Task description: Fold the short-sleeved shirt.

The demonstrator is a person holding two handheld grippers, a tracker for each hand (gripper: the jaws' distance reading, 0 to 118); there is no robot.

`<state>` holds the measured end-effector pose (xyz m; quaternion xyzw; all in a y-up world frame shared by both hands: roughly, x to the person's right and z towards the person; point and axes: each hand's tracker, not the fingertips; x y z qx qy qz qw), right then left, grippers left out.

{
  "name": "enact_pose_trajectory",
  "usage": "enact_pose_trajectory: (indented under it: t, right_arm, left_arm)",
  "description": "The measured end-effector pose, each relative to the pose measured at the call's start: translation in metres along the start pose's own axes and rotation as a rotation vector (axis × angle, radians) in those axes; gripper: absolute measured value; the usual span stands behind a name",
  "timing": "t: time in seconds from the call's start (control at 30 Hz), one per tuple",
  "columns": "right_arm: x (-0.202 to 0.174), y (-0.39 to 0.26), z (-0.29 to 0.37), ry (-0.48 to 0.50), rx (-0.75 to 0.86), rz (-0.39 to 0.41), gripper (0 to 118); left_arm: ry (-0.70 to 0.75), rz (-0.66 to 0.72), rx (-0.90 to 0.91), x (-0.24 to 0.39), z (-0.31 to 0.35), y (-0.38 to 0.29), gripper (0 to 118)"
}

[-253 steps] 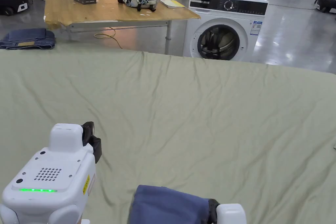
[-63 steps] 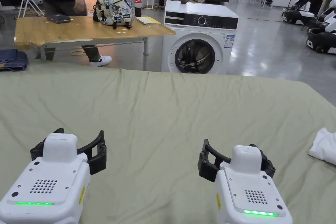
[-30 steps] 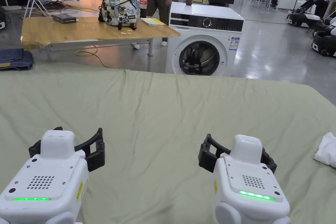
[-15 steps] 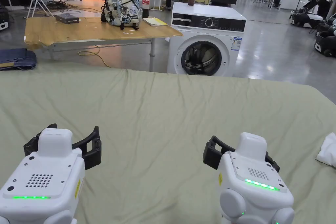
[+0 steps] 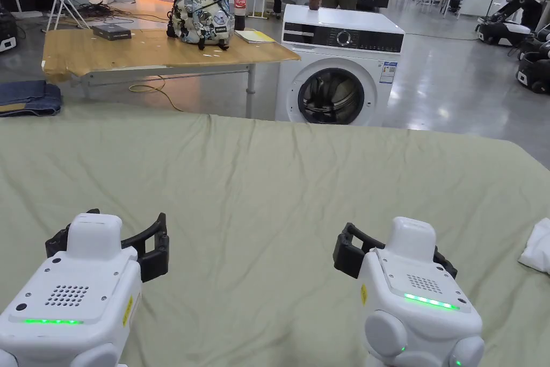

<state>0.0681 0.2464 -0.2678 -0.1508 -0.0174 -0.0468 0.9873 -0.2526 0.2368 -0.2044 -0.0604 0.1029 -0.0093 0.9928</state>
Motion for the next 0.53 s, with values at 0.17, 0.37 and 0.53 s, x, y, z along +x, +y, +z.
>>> enact_pose_trajectory:
  t: [0.17, 0.37, 0.53]
  right_arm:
    - [0.000, -0.005, 0.001, 0.036, 0.055, 0.045, 101]
    - [-0.005, -0.015, -0.001, -0.006, 0.112, 0.136, 101]
    - [0.003, -0.020, -0.004, 0.034, 0.126, 0.088, 101]
  left_arm:
    - [0.006, -0.001, 0.009, 0.001, -0.001, 0.001, 84]
    - [0.003, 0.002, 0.014, 0.002, -0.003, -0.001, 84]
    - [0.007, 0.010, 0.014, 0.002, -0.002, -0.002, 84]
